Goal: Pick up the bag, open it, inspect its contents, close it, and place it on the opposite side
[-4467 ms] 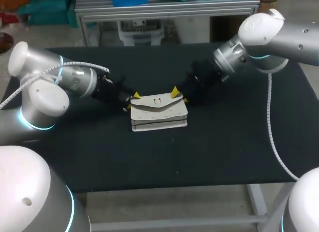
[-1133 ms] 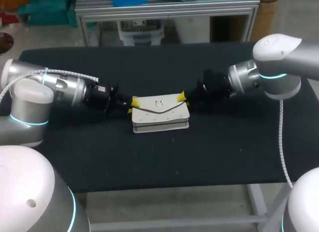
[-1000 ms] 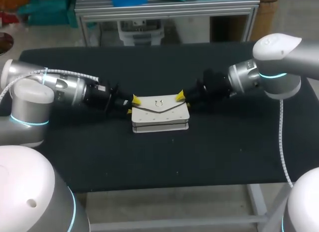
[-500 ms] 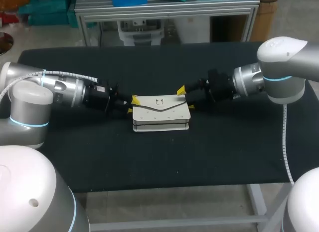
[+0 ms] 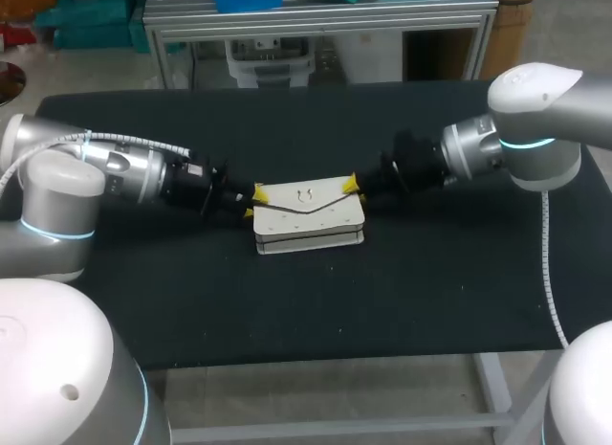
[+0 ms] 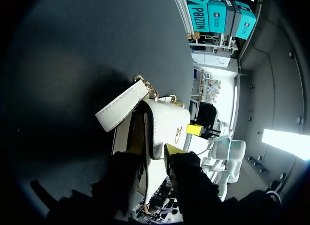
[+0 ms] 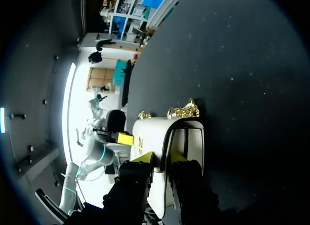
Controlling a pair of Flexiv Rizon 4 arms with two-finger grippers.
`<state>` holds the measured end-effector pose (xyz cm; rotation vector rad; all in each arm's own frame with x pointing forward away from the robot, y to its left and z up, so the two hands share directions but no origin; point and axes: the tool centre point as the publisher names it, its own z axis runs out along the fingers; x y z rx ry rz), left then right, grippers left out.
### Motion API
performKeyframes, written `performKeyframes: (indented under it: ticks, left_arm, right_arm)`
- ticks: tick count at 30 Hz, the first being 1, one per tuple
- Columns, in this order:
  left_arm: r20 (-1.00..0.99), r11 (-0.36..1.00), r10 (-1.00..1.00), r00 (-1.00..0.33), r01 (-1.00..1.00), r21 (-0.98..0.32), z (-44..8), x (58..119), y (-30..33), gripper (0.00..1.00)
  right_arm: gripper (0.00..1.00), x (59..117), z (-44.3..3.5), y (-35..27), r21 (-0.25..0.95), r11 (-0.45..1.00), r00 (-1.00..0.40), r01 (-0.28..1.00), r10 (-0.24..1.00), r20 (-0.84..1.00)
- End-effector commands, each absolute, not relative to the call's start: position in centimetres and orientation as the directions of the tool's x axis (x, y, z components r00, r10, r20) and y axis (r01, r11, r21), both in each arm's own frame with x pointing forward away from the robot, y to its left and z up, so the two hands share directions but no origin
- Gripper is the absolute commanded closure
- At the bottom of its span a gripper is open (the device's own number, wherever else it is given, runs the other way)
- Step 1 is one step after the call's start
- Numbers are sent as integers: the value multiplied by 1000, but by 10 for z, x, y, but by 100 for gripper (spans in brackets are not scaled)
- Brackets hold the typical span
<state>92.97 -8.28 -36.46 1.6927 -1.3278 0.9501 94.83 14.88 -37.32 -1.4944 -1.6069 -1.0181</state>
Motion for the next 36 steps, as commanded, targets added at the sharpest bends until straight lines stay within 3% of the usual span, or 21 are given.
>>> performKeyframes:
  ticks: [1,13,15,16,21,23,27,31,32,34,35,36]
  left_arm:
    - [886,-189,-428,179,-976,106,-358,922,-82,0]
    - [875,-188,-459,154,-979,74,-348,897,-75,0]
    - [869,-184,-471,151,-980,70,-348,894,-77,25]
    - [865,-183,-480,146,-981,65,-349,892,-79,33]
    - [858,-186,-494,143,-981,56,-350,890,-84,61]
    - [853,-180,-503,140,-982,55,-350,892,-86,65]
    - [833,-173,-535,139,-984,53,-354,892,-92,58]
    - [823,-174,-548,147,-983,60,-359,897,-92,62]
    - [821,-174,-551,151,-983,64,-361,898,-92,67]
    - [815,-174,-558,155,-982,67,-363,901,-92,94]
    - [810,-166,-565,157,-983,74,-365,903,-92,100]
    - [806,-167,-571,156,-983,72,-367,904,-91,100]
  right_arm:
    - [0,948,-366,146,86,26,-88,996,470,878]
    - [0,943,-353,111,112,45,-119,993,495,860]
    - [0,942,-349,105,119,55,-131,991,516,847]
    - [0,943,-347,101,123,56,-134,991,523,842]
    - [0,945,-340,88,130,102,-165,986,576,801]
    - [0,946,-337,83,135,123,-182,983,598,781]
    - [0,949,-335,72,126,128,-179,984,625,760]
    - [0,951,-334,65,137,152,-203,979,640,741]
    - [0,951,-333,64,136,163,-209,977,644,736]
    - [0,952,-334,61,133,171,-213,976,649,730]
    - [0,954,-334,58,128,186,-220,974,656,722]
    - [0,954,-334,56,129,190,-224,973,658,719]
